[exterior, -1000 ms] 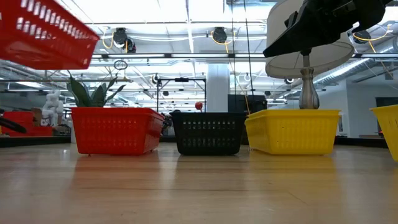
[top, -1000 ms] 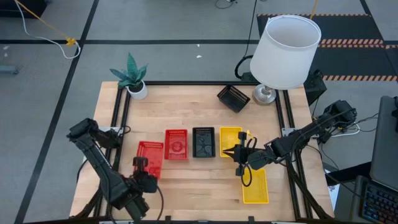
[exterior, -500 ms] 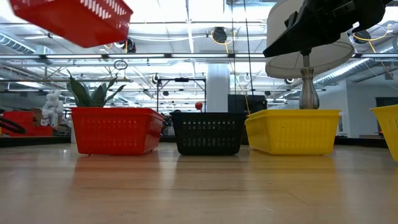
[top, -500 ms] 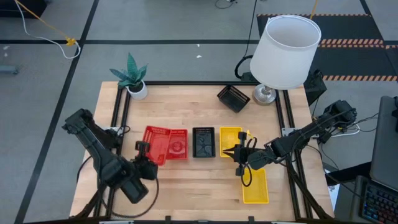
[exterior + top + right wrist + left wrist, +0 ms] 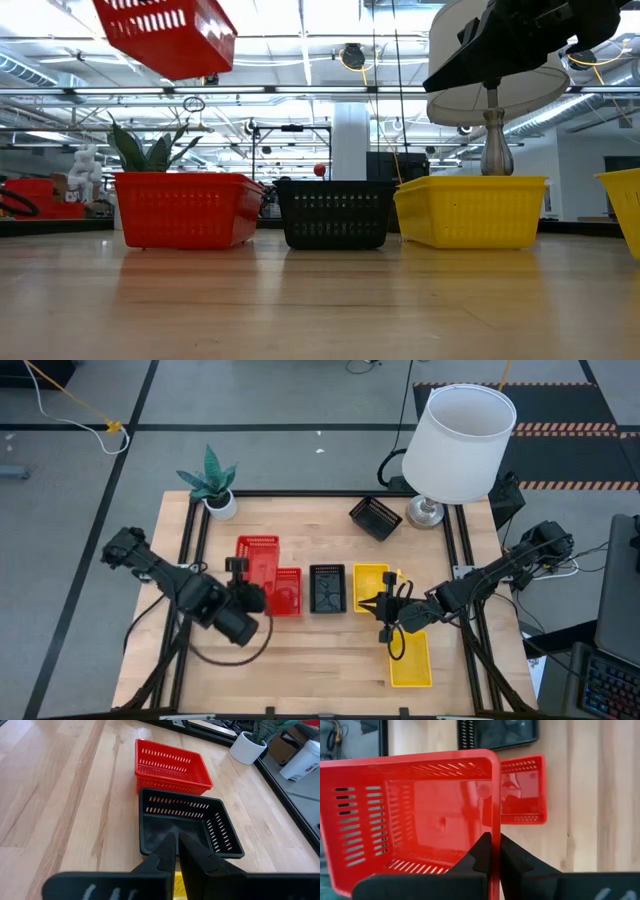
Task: Stack baskets by color
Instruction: Stack the bottom red bin on top of the top red bin
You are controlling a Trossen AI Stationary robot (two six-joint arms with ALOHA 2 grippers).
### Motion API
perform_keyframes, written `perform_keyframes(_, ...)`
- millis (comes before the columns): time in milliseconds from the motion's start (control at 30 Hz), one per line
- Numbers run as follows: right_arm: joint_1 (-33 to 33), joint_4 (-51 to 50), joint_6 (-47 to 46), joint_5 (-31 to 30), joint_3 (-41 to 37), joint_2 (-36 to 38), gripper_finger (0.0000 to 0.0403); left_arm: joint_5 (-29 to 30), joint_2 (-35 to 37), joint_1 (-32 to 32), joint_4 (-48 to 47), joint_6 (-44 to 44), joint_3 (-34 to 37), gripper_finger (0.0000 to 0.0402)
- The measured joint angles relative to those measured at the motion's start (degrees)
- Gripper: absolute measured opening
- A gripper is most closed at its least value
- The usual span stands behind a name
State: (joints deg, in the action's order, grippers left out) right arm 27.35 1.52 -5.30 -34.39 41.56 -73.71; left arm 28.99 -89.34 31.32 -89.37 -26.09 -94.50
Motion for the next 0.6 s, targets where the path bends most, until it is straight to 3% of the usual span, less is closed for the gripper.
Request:
perform_keyframes(167,0.0,0.0,0.0,0.0,0.0,0.0,0.0013,0.0,-1.3,-1.6,2.0,0.3,0.0,0.0008)
perform_keyframes(300,0.0,0.0,-0.1,0.0,0.0,0.0,0.0013,-0.2,-2.1,-1.8,4.7,0.3,1.0,0.0022)
perform_keyframes(600,0.0,0.0,-0.2,0.0,0.0,0.0,0.0013,-0.7,-3.2,-1.7,13.2,0.8,8.7,0.0009)
